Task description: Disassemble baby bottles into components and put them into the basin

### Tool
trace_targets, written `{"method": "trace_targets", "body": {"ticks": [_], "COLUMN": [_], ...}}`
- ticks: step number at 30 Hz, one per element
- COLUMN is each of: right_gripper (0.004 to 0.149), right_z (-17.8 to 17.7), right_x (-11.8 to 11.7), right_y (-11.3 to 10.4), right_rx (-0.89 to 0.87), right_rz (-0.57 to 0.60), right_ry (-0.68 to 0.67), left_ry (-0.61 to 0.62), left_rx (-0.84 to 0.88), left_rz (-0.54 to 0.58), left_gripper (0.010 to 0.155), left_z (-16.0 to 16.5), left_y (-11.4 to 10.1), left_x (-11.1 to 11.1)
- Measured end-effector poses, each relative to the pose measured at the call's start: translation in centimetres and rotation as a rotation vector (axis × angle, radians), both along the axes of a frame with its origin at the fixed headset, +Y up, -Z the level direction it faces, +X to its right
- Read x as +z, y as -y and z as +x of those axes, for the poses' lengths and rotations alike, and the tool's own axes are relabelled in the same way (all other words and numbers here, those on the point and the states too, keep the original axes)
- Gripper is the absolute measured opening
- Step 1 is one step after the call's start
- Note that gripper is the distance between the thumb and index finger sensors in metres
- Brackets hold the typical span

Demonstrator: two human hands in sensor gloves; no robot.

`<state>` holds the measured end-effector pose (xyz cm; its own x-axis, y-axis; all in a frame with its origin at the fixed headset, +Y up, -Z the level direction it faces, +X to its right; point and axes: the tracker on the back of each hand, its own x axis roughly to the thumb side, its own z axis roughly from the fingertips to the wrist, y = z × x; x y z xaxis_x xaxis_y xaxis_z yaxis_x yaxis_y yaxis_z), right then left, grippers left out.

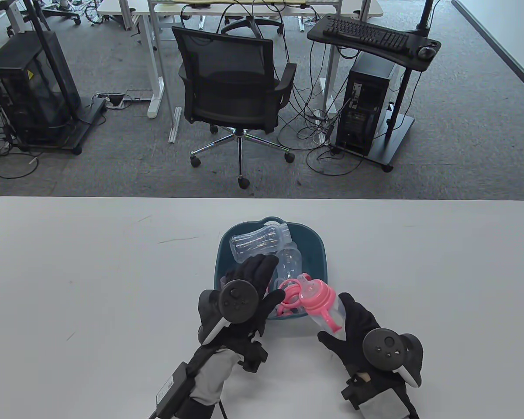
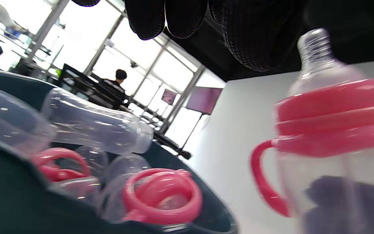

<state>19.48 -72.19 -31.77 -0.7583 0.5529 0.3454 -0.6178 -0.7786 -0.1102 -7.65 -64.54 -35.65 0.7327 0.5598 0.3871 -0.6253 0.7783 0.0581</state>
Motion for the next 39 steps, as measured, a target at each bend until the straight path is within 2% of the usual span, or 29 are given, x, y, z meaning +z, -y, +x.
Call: {"method": "trace_targets", "body": {"ticks": [3, 8, 18, 20, 39], "right_gripper": [0.092, 0.092, 0.092, 0.092, 0.092], "right_z": [0.0, -0.4, -1.4, -1.5, -1.6], "right_x": [0.0, 0.2, 0.6, 0.6, 0.6], "right_y": [0.0, -0.1, -0.3, -0.3, -0.2], "right_rx": [-0.004, -0.001, 0.007, 0.01, 0.004], "right_rz": [0.002, 0.01, 0.03, 0.032, 0.017], "right_ry": [-0.005, -0.031, -0.087, -0.089, -0.1], "left_ry": [0.096, 0.221, 0.335, 0.358, 0.335], "left_rx": [0.074, 0.205, 0.405, 0.419, 0.45], "left_rz": [0.01, -0.066, -0.229, -0.229, -0.203], "left_gripper": [0.077, 0.084, 0.092, 0.092, 0.086], "left_z": [0.6, 1.7, 2.4, 2.4, 2.3], "left_y": [-0.6, -0.5, 1.2, 1.3, 1.4], "left_x": [0.7, 1.3, 0.7, 0.6, 0.5]}}
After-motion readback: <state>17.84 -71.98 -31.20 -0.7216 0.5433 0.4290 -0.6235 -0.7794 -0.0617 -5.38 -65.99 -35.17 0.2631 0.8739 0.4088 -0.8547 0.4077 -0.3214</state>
